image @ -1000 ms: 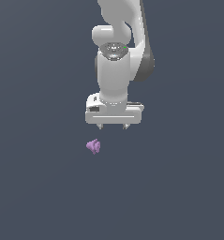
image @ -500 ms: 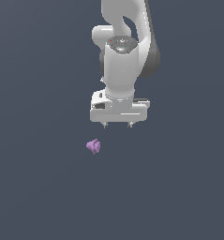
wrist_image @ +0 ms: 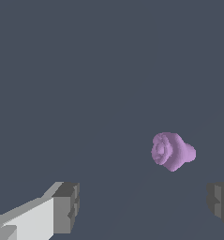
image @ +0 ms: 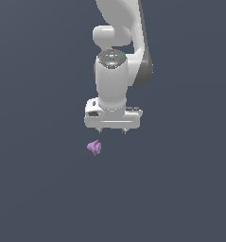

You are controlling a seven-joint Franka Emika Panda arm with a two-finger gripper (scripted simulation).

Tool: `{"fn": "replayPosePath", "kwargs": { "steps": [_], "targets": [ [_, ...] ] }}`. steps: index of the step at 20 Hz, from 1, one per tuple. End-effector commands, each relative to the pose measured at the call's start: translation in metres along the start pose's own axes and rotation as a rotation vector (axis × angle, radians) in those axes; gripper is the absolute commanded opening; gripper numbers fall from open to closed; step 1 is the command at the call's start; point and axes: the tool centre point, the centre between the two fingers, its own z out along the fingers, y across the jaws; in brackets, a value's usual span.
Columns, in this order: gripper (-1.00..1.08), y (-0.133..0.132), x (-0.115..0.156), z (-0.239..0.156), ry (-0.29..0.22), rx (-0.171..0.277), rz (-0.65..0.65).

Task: Pick up the object and move it to a goal position.

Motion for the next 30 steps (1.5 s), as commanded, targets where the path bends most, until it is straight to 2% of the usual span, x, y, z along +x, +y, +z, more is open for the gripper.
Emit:
{"fn": "replayPosePath", "kwargs": {
  "steps": [1, 7, 13, 22, 30],
  "targets": [
    [1.0, 0.016, 0.001, 0.016, -0.011, 0.0, 0.027],
    [1.0, 0.063, -0.001, 0.065, -0.038, -0.005, 0.106],
    [1.0, 0.09, -0.006, 0.092, -0.054, -0.01, 0.151],
    [1.0, 0.094, -0.008, 0.103, -0.058, -0.011, 0.157],
    [1.0, 0.095, -0.011, 0.141, -0.057, -0.011, 0.159]
  ]
}}
